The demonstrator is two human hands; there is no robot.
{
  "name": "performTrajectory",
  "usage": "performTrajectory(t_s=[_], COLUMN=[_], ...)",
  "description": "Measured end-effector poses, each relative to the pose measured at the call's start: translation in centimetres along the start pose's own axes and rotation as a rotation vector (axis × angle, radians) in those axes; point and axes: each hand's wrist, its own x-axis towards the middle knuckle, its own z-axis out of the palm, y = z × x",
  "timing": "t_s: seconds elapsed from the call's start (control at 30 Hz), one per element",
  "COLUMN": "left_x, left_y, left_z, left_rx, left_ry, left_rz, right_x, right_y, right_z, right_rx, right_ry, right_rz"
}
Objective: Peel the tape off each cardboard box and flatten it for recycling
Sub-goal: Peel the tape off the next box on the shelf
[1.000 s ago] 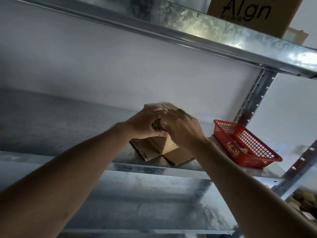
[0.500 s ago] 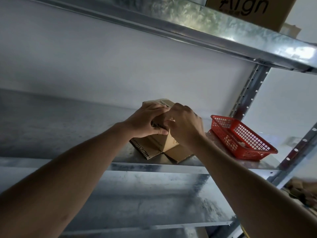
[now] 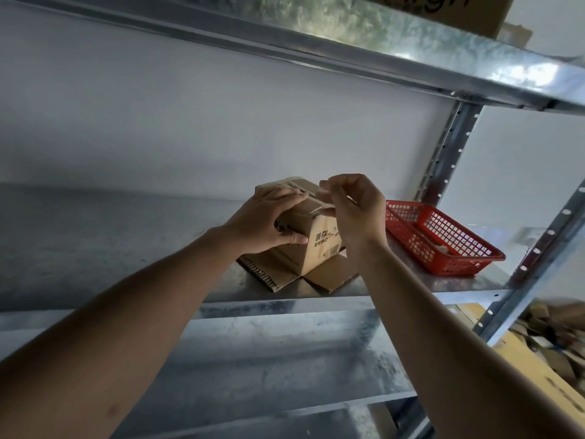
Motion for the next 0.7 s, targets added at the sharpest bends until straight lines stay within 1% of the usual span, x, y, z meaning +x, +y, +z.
performTrajectory(t_s=[0.1, 0.13, 0.17, 0.23, 0.3, 0.37, 0.4, 0.47, 0.57, 0.63, 0.7], left_x=[0.0, 0.0, 0.0, 0.1, 0.1, 0.1, 0.0, -0.1, -0.4, -0.5, -0.4], left_y=[0.1, 0.1, 0.2, 0.3, 0.4, 0.6, 0.6, 0.6, 0.7, 0.7, 0.7], left_z=[0.0, -0.1, -0.1, -0.3, -0.5, -0.5, -0.5, -0.6, -0.6, -0.6, -0.6], left_rx=[0.007, 0.006, 0.005, 0.004, 0.007, 0.004, -0.001, -0.006, -0.012, -0.016, -0.019], left_ry=[-0.006, -0.01, -0.012, -0.01, -0.011, -0.019, -0.024, -0.027, -0.006, 0.005, -0.006], left_rz=[-0.001, -0.004, -0.005, -0.001, 0.002, -0.013, -0.018, -0.016, -0.008, -0.003, -0.012], right_x=[-0.2, -0.3, -0.2, -0.2, -0.3, -0.5, -0.6, -0.9, -1.4, -1.4, -1.3], right_y=[0.0, 0.1, 0.2, 0.5, 0.5, 0.5, 0.6, 0.7, 0.6, 0.7, 1.3], right_z=[-0.7, -0.9, -1.1, -1.6, -1.7, -1.3, -1.1, -0.6, -0.1, 0.0, 0.0], right_rx=[0.024, -0.008, -0.1, -0.43, -0.703, -0.888, -0.975, -1.096, -1.144, -1.112, -1.033], right_ry=[-0.05, -0.073, -0.098, -0.172, -0.32, -0.471, -0.492, -0.437, -0.34, -0.279, -0.236], right_rz=[0.07, 0.049, -0.016, -0.251, -0.475, -0.551, -0.547, -0.553, -0.605, -0.556, -0.433])
